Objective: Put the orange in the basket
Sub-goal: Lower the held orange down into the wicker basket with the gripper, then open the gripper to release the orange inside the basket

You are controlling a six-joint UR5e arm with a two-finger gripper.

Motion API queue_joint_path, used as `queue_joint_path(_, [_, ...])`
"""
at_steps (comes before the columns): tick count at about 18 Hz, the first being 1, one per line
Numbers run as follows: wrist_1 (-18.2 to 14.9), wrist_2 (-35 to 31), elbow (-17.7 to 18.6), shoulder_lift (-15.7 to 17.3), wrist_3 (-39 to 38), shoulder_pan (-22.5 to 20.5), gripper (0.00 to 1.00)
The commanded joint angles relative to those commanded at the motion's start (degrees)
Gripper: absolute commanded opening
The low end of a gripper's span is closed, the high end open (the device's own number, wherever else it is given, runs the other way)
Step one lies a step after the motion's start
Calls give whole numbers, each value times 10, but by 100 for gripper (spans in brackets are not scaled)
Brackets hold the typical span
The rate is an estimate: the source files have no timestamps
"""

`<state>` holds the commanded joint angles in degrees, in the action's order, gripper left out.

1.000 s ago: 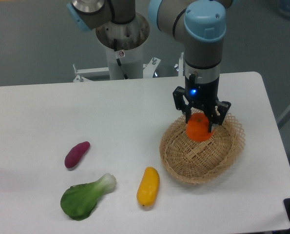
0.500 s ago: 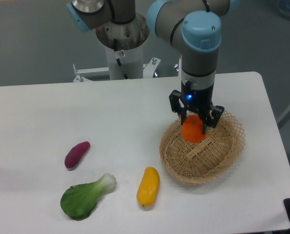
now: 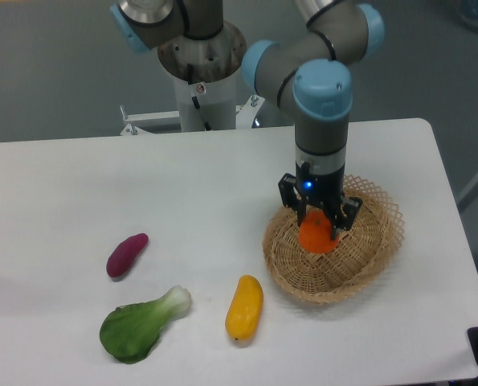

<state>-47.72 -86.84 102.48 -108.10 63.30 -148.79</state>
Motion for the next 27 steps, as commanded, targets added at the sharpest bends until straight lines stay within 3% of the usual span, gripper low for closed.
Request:
queue_joint_path(6, [15,0,17,-33,-95,-6,54])
queue_joint_path(8, [34,-1,28,-40,-96,-7,54])
queue_joint_path(13, [33,-1,44,-41,-92,-6,55])
queue_joint_path(15, [33,-1,45,-41,-92,-6,59])
queue_joint_path(16, [34,-1,43,-41,-92,-6,66])
queue_joint_path(17, [34,-1,37,-42,-92,-6,91])
queue_joint_path(18, [34,0,33,-41,-92,-6,100])
queue_joint_path(27, [24,0,-29,-30,-90,-6,100])
